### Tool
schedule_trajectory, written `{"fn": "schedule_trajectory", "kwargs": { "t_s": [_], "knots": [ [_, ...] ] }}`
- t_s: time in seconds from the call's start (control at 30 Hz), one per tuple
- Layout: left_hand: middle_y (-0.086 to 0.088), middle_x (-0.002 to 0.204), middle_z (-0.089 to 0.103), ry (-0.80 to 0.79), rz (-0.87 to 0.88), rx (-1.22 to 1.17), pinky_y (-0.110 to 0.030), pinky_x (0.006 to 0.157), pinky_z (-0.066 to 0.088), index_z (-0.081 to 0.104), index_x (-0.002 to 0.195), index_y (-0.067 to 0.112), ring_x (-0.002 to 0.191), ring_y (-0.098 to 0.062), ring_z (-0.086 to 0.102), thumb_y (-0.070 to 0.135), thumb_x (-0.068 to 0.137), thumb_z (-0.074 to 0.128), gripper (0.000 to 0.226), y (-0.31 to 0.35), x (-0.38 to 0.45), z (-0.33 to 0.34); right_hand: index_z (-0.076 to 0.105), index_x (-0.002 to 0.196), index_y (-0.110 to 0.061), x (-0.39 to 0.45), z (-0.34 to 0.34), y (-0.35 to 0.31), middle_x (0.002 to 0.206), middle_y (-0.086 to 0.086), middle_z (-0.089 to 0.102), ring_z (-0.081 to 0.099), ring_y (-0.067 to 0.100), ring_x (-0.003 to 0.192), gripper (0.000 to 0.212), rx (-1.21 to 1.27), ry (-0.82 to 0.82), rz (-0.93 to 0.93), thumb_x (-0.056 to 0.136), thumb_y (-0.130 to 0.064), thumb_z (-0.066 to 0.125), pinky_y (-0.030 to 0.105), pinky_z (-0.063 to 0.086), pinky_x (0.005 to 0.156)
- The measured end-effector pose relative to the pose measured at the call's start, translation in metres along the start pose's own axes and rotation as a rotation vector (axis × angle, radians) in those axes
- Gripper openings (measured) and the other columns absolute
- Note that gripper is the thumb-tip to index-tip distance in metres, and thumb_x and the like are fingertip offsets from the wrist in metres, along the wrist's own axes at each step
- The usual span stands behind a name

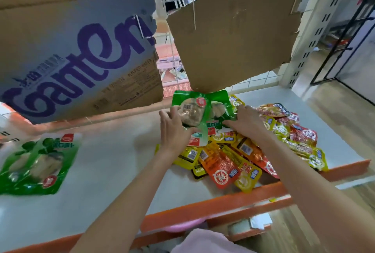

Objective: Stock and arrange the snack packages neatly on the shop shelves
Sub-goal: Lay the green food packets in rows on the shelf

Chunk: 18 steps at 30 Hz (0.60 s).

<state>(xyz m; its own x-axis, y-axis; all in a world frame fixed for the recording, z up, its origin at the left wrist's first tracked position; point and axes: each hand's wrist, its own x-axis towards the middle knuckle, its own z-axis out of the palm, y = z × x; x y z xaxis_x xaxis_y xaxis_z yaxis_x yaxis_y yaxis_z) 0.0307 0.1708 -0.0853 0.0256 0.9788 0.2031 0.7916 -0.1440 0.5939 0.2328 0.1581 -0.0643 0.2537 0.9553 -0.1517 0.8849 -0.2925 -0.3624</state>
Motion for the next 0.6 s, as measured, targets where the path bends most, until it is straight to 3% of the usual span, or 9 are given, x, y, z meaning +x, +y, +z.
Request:
{"fn": "schedule_trajectory", "kwargs": {
  "t_s": [0.07, 0.13, 0.23, 0.33, 0.47, 0.53, 0.6],
  "knots": [
    [-0.005, 0.111, 0.04, 0.026, 0.002, -0.123, -0.023, 0.074, 0.033, 0.043, 0.117, 0.017, 0.102, -0.025, 0.048, 0.025, 0.066, 0.083, 0.065, -0.003, -0.002, -0.012, 0.051, 0.105, -0.004, 0.008, 0.004, -0.004, 0.111, 0.016, 0.057, 0.054, 0.03, 0.096, 0.047, 0.048, -0.012, -0.019, 0.081, -0.041, 0.067, 0.031, 0.042, 0.067],
    [0.0, 0.109, 0.05, 0.007, -0.035, -0.221, -0.022, 0.073, 0.036, 0.05, 0.114, 0.023, 0.099, -0.017, 0.051, 0.022, 0.067, 0.082, 0.057, -0.012, -0.004, -0.026, 0.046, 0.082, -0.01, 0.014, 0.004, -0.009, 0.096, 0.015, 0.061, 0.05, 0.023, 0.078, 0.029, 0.146, -0.015, 0.005, 0.08, -0.028, 0.07, 0.028, 0.033, 0.056],
    [-0.003, 0.111, 0.062, -0.011, -0.099, -0.34, -0.031, 0.084, 0.05, 0.058, 0.106, 0.021, 0.101, -0.018, 0.059, 0.016, 0.07, 0.08, 0.042, -0.033, -0.015, -0.048, 0.047, 0.075, -0.011, 0.015, 0.003, -0.016, 0.081, 0.009, 0.057, 0.051, 0.026, 0.077, 0.023, 0.249, -0.011, 0.025, 0.08, -0.021, 0.067, 0.029, 0.033, 0.056],
    [-0.011, 0.113, 0.061, 0.009, -0.167, -0.429, -0.041, 0.088, 0.051, 0.061, 0.101, 0.014, 0.102, -0.024, 0.06, 0.005, 0.072, 0.077, 0.034, -0.059, -0.033, -0.073, 0.058, 0.086, -0.012, 0.002, 0.002, -0.03, 0.082, 0.004, 0.055, 0.05, 0.021, 0.078, 0.011, 0.382, 0.059, -0.056, 0.082, -0.02, 0.063, 0.028, 0.032, 0.057],
    [-0.007, 0.109, 0.062, 0.042, -0.217, -0.523, -0.022, 0.076, 0.054, 0.062, 0.099, 0.02, 0.097, -0.015, 0.062, -0.002, 0.078, 0.069, 0.032, -0.099, -0.059, -0.109, 0.052, 0.079, -0.018, -0.026, 0.003, -0.067, 0.073, -0.002, 0.05, 0.047, 0.018, 0.073, 0.01, 0.655, 0.059, -0.244, 0.086, -0.015, 0.059, 0.032, 0.035, 0.063],
    [0.002, 0.098, 0.065, 0.067, -0.237, -0.545, -0.013, 0.069, 0.051, 0.062, 0.098, 0.022, 0.085, 0.0, 0.063, -0.003, 0.083, 0.064, 0.03, -0.118, -0.07, -0.128, 0.051, 0.079, -0.016, -0.038, 0.006, -0.09, 0.073, 0.002, 0.051, 0.048, 0.024, 0.075, 0.012, 0.747, 0.0, -0.326, 0.088, -0.012, 0.057, 0.037, 0.039, 0.068],
    [0.008, 0.094, 0.064, 0.096, -0.242, -0.549, -0.01, 0.067, 0.049, 0.061, 0.098, 0.024, 0.083, -0.003, 0.062, -0.005, 0.084, 0.06, 0.033, -0.135, -0.077, -0.146, 0.051, 0.079, -0.016, -0.049, 0.01, -0.112, 0.078, 0.01, 0.057, 0.053, 0.031, 0.079, 0.013, 0.758, -0.027, -0.379, 0.088, -0.009, 0.057, 0.045, 0.043, 0.073]
  ]
}}
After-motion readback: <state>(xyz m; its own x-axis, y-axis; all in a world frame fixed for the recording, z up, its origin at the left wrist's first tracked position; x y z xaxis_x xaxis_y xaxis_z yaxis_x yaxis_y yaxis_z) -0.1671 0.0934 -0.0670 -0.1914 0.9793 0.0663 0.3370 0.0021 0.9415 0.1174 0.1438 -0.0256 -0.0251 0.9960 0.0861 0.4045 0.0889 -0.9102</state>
